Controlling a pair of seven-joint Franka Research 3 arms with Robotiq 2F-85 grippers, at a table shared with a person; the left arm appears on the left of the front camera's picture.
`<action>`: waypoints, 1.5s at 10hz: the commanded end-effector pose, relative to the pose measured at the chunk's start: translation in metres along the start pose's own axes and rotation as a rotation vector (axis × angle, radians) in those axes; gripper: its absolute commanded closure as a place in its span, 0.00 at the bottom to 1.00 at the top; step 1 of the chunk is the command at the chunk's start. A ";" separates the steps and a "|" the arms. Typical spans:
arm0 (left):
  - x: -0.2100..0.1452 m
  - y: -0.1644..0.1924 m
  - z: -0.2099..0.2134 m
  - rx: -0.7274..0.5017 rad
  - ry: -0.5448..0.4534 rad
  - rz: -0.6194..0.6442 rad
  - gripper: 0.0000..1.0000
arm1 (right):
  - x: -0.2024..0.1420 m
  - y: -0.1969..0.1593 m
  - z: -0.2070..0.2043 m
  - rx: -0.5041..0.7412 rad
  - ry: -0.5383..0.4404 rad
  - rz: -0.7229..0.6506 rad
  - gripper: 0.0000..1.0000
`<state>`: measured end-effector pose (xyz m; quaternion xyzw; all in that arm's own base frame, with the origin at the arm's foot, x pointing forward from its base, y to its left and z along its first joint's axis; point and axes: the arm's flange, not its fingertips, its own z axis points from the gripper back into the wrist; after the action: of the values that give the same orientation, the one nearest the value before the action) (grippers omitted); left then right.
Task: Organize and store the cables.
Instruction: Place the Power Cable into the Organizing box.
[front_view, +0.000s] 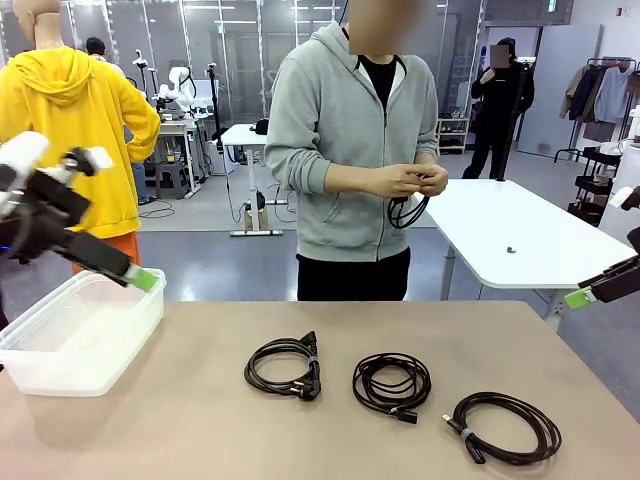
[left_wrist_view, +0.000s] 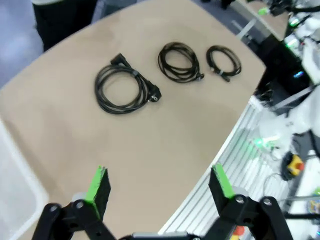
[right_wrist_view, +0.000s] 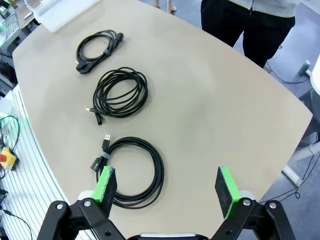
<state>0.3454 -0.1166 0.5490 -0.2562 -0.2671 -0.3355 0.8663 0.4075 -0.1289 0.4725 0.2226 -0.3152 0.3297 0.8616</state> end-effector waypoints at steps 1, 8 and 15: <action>0.035 -0.009 -0.029 0.043 0.078 0.017 0.00 | 0.000 0.001 0.001 0.005 -0.007 0.007 0.00; 0.060 -0.036 -0.127 0.093 0.267 -0.014 0.00 | 0.000 0.001 0.001 0.005 -0.007 0.007 0.00; 0.095 -0.056 -0.181 0.150 0.363 0.127 0.00 | 0.000 0.001 0.001 0.005 -0.007 0.007 0.00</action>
<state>0.4007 -0.2714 0.4950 -0.1590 -0.1435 -0.3317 0.9188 0.4074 -0.1285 0.4729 0.2224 -0.3153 0.3303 0.8614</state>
